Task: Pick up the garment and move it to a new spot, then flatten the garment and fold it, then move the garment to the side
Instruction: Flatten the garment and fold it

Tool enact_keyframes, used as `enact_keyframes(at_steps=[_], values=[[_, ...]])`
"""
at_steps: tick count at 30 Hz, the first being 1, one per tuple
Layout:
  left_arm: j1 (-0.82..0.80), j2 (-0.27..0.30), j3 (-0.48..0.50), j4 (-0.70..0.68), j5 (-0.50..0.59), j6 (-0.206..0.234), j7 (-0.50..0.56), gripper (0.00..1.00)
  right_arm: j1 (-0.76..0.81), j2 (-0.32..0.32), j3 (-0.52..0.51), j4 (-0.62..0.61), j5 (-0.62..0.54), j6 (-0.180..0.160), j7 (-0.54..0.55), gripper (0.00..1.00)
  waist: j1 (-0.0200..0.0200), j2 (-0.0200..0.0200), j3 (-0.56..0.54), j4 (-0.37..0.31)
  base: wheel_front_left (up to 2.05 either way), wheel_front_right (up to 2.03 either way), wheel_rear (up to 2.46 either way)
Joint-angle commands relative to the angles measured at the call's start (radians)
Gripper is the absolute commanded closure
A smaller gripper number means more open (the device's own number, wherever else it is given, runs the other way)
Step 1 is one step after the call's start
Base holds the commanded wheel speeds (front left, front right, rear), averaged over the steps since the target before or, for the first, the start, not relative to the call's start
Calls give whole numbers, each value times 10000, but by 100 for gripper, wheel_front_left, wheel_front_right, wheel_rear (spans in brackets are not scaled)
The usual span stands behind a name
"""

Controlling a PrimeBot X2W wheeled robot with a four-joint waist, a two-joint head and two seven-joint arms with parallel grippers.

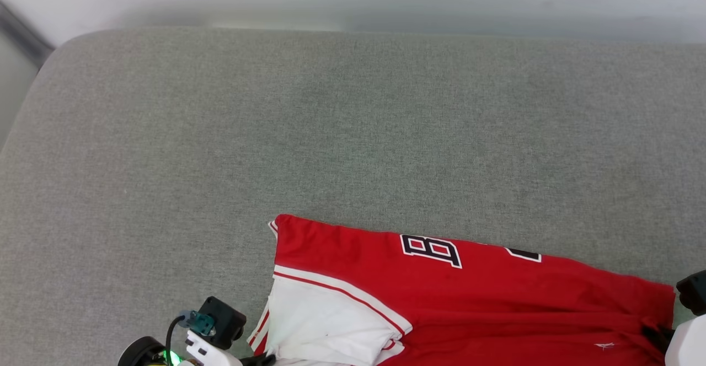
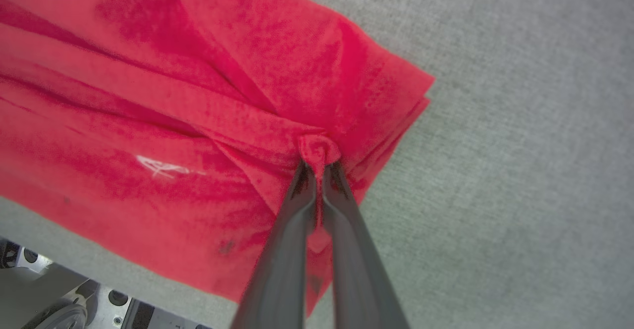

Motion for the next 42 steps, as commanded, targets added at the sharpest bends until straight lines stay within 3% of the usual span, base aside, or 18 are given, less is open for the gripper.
enact_keyframes(at_steps=[1,2,8,15,24,27,30,35,42], values=[[-85,-61,-41,92,29,-4,-86,57,-59,101,131,242,2,-2,-26,0,0,0,-34,0,0,0,0],[-113,-131,-66,162,98,-21,-165,0,-70,154,196,349,46,-2,-59,0,0,0,-96,4,0,0,0],[-170,-494,82,460,281,55,-929,0,-222,98,320,342,495,-1,-311,0,0,0,-603,3,0,0,0],[-251,-1001,962,605,435,456,-2935,0,-557,318,-516,-341,871,-2,-789,0,0,0,-1158,-5,0,0,0],[95,-1693,2276,869,1497,1630,-6345,0,-331,1915,-1974,-951,322,-2,-1935,0,0,0,-1551,-37,0,0,0],[421,-2136,2958,757,1905,2061,-6620,0,-41,2621,-2515,-1091,-95,-2,-2160,0,0,0,-1621,-47,0,0,0],[898,-2846,3960,162,2782,2225,-6655,0,322,3397,-3087,-1221,-459,-2,-2325,0,0,0,-1664,-65,0,0,0],[1885,-4039,5276,-609,4405,1712,-6652,0,835,4461,-3685,-1446,-943,-2,-2374,0,0,0,-1719,-106,0,0,0],[2470,-5009,5949,-648,6189,723,-6646,0,1255,5249,-4066,-1534,-1415,-2,-1957,0,0,0,-1605,-85,0,0,0]])
